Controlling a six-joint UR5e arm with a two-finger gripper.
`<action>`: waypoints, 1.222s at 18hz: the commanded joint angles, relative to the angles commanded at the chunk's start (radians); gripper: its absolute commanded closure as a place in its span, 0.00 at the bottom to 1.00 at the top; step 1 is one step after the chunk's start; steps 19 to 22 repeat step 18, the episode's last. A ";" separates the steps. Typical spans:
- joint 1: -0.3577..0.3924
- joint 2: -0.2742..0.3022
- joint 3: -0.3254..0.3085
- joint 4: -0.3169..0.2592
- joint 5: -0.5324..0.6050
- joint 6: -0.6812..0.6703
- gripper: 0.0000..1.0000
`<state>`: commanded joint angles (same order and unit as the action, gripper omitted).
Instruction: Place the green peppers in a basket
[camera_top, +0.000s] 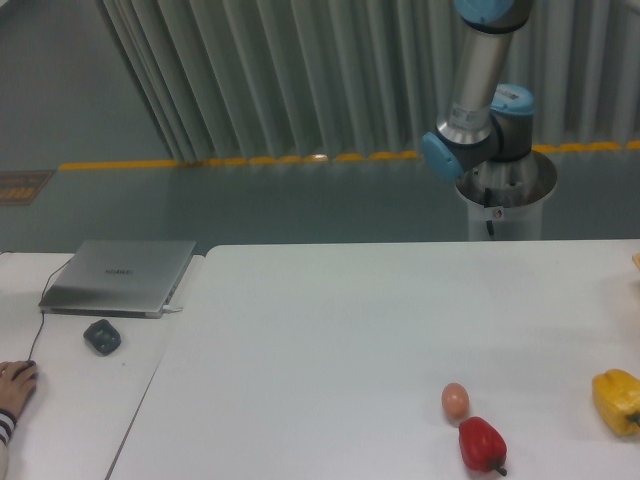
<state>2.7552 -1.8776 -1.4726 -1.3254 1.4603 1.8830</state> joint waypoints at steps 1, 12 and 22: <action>-0.015 0.000 0.000 0.002 0.002 -0.039 0.00; -0.114 -0.002 -0.006 0.057 0.087 -0.044 0.00; -0.115 0.000 -0.021 0.077 0.094 -0.053 0.00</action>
